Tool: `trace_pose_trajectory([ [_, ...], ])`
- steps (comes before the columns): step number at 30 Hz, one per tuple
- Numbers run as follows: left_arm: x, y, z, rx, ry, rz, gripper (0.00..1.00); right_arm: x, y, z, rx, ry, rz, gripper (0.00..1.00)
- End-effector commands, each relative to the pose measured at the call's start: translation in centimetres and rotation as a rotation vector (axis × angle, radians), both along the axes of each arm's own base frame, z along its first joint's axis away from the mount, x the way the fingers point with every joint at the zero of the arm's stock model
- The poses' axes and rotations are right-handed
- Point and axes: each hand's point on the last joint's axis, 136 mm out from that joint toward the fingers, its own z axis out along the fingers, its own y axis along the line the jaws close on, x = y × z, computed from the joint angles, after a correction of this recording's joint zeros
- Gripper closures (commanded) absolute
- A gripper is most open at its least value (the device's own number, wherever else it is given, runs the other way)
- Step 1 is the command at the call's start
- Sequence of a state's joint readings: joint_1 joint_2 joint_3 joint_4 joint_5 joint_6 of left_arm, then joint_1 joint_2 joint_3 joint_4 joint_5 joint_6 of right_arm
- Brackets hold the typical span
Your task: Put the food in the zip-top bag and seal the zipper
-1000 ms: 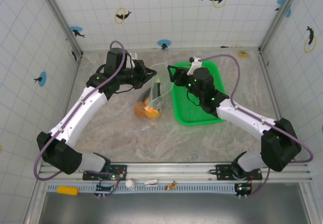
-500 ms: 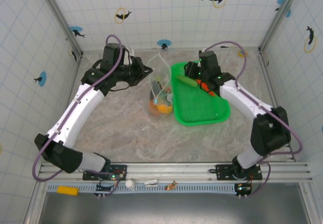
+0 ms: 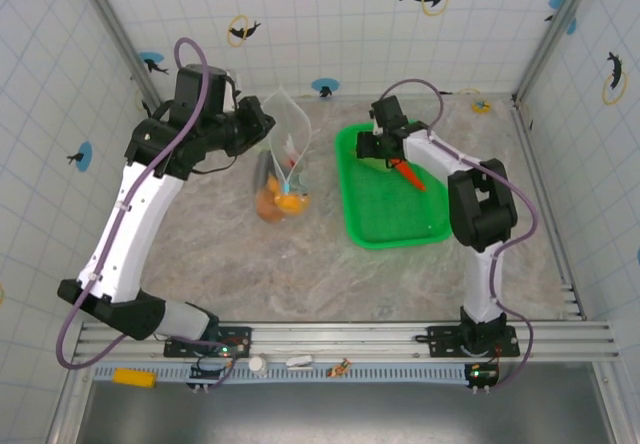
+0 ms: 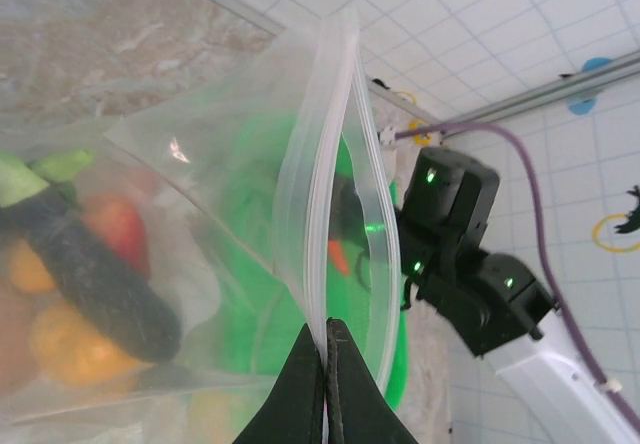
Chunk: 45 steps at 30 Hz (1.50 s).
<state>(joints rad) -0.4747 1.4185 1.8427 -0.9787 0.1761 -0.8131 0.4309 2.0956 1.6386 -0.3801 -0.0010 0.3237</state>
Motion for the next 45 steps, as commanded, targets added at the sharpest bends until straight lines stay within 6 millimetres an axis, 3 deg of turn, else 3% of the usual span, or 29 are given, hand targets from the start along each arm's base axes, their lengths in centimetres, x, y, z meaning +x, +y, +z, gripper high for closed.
trace_pose_trajectory([
  [1,-0.3,0.7,-2.3,0.085,0.054,-0.024,1.0,0.4,0.7,-1.9,-0.02,0.059,0.046,0.26],
  [9,-0.6,-2.2,-6.4,0.001,0.152,-0.135,1.0,-2.1,0.8,-4.5,0.017,0.132,0.058,0.32],
  [16,-0.5,-2.6,-7.1,-0.016,0.162,-0.143,1.0,-3.8,-0.9,-6.1,-0.086,0.167,0.038,0.4],
  [19,-0.4,-2.6,-7.3,-0.013,0.168,-0.142,1.0,-4.2,-0.8,-6.3,-0.103,0.163,0.041,0.49],
  [23,-0.3,-2.7,-7.1,-0.02,0.165,-0.141,1.0,-3.8,-0.4,-5.0,-0.105,0.129,0.035,0.64],
  [30,-0.3,-3.3,-6.7,-0.06,0.164,-0.15,1.0,-3.5,-0.9,0.7,-0.022,0.035,-0.041,0.71],
  [37,-0.5,-4.3,-6.5,-0.163,0.157,-0.159,1.0,-6.8,-1.2,7.6,0.178,-0.072,-0.098,0.72],
  [39,-0.6,-4.4,-7.0,-0.193,0.164,-0.154,1.0,-7.9,-1.2,10.3,0.26,-0.135,-0.097,0.72],
  [45,-0.8,-4.9,-8.4,-0.278,0.186,-0.135,1.0,-11.3,0.1,21.8,0.572,-0.459,-0.016,0.69],
])
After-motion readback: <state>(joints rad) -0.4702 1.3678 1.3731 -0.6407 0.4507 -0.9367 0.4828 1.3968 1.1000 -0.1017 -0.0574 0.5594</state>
